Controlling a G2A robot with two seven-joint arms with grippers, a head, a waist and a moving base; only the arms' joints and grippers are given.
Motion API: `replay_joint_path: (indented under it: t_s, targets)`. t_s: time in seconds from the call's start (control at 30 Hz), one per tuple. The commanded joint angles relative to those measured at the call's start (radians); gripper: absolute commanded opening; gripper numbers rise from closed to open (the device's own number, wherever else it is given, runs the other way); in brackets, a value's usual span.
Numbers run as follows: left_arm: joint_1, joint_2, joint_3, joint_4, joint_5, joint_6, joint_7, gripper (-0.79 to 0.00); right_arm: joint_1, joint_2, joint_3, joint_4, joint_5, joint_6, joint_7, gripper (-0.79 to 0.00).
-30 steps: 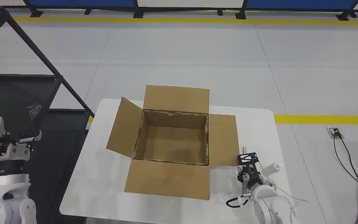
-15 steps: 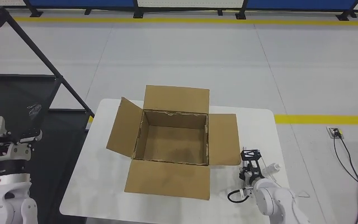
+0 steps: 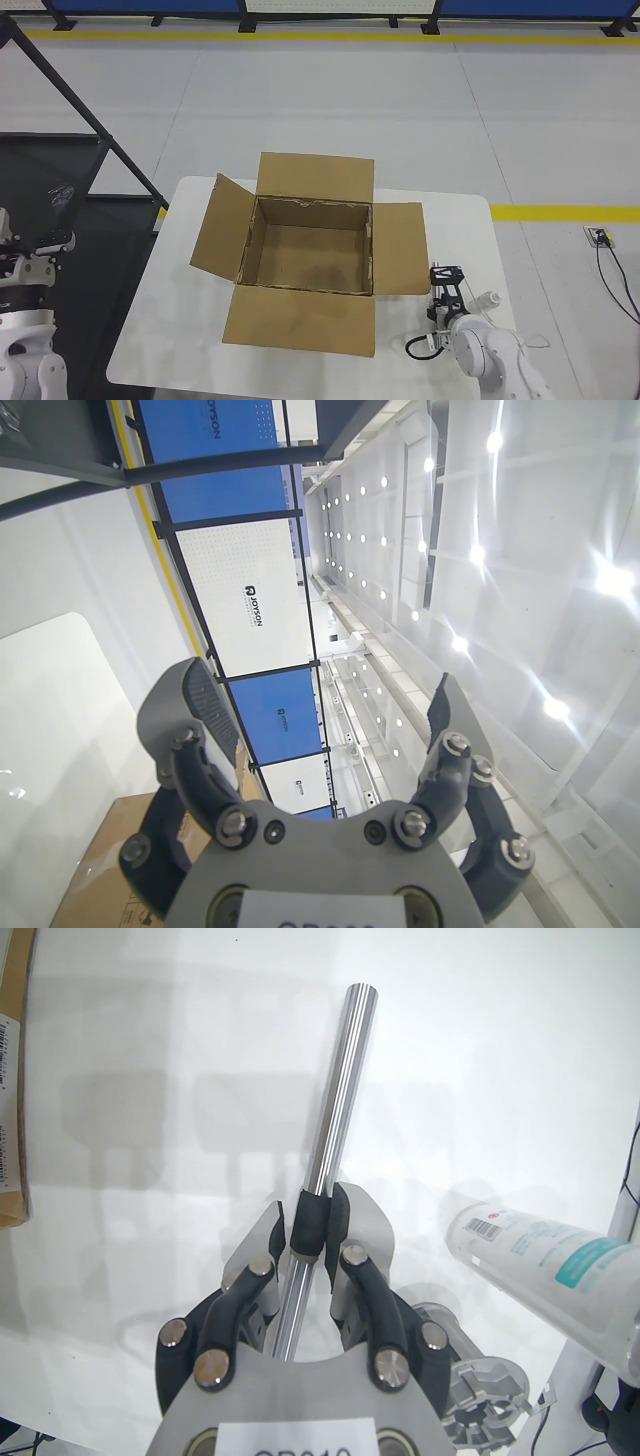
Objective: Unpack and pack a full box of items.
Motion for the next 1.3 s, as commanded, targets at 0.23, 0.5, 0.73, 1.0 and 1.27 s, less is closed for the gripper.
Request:
replay_joint_path:
  t_s: [0.23,0.5,0.73,1.0,1.27]
  targets:
    - [0.003,0.001,-0.008,0.003,-0.009,-0.005,0.000,0.000,0.025,-0.005,-0.019,0.022,-0.023,0.017,0.031,-0.650]
    - [0.006,0.003,-0.009,0.004,-0.011,-0.010,-0.001,0.000,0.018,-0.007,-0.012,-0.007,-0.039,0.041,0.024,-0.785]
    - [0.004,0.003,-0.003,0.000,-0.013,-0.011,-0.005,0.000,-0.103,0.001,0.079,-0.238,-0.051,0.092,-0.109,-0.785]
    - [0.009,0.003,0.005,-0.001,-0.025,-0.017,-0.004,0.000,-0.232,0.000,0.105,-0.521,-0.124,0.148,-0.278,-0.785]
    - [0.022,0.001,0.009,-0.009,-0.047,-0.022,0.003,0.000,-0.186,-0.012,-0.032,-0.586,-0.214,0.086,-0.393,-0.785]
